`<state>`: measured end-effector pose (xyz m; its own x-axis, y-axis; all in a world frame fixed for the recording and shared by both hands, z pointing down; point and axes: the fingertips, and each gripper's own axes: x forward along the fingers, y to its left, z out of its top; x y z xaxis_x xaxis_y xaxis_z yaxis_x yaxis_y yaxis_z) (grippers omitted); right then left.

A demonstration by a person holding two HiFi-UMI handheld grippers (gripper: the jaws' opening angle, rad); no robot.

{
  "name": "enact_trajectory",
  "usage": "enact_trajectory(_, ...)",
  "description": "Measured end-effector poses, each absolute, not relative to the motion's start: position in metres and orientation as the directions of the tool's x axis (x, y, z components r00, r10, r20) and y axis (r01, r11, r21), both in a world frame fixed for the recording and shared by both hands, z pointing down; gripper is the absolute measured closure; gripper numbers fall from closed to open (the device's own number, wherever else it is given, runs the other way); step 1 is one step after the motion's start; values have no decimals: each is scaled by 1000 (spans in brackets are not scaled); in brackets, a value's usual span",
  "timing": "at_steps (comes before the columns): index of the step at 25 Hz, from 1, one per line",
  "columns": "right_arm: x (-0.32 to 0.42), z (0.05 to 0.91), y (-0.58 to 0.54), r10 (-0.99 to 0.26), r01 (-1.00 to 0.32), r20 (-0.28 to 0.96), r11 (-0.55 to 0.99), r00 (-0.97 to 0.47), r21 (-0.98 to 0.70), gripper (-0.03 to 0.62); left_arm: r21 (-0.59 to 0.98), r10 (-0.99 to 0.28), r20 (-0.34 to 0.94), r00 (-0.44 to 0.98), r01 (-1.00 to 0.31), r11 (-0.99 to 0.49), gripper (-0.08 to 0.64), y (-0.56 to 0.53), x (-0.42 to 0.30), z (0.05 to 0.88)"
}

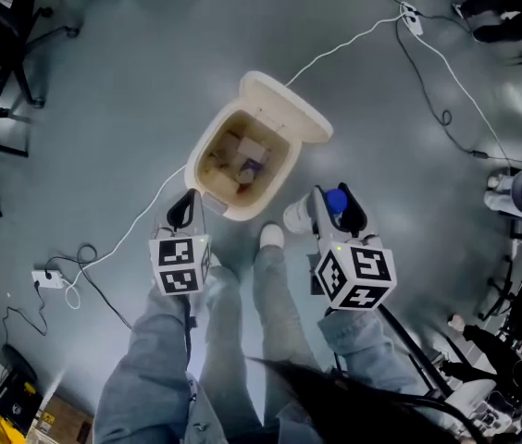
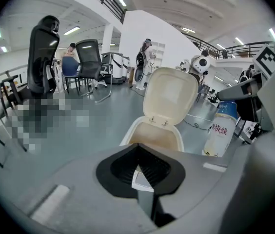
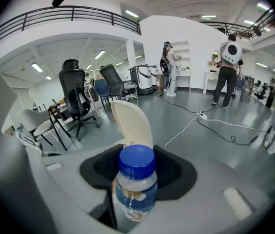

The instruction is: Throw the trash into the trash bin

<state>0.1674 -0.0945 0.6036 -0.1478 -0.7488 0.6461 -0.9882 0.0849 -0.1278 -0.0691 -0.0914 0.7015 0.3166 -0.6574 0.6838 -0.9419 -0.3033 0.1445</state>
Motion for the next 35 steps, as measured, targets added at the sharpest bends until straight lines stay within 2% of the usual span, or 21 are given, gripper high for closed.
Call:
enact_trajectory(15, 56, 629, -142, -721, -930, 590, 314, -364, -190, 396, 127, -702, 690, 177, -984, -124, 552, -62, -148, 689)
enact_trajectory(30, 36, 656, -167, -664, -898, 616, 397, -424, -190, 393, 135, -684, 721, 107, -991, -13, 552, -45, -160, 716)
enact_trajectory(32, 37, 663, -168, -644, -894, 633, 401, -430, -199, 354, 130, -681, 724, 108, -991, -18, 552, -48, -160, 717)
enact_trajectory(35, 41, 669, -170, -633, -899, 652, 391, -418, -196, 354, 127, -680, 725, 108, -992, -21, 552, -54, -158, 720)
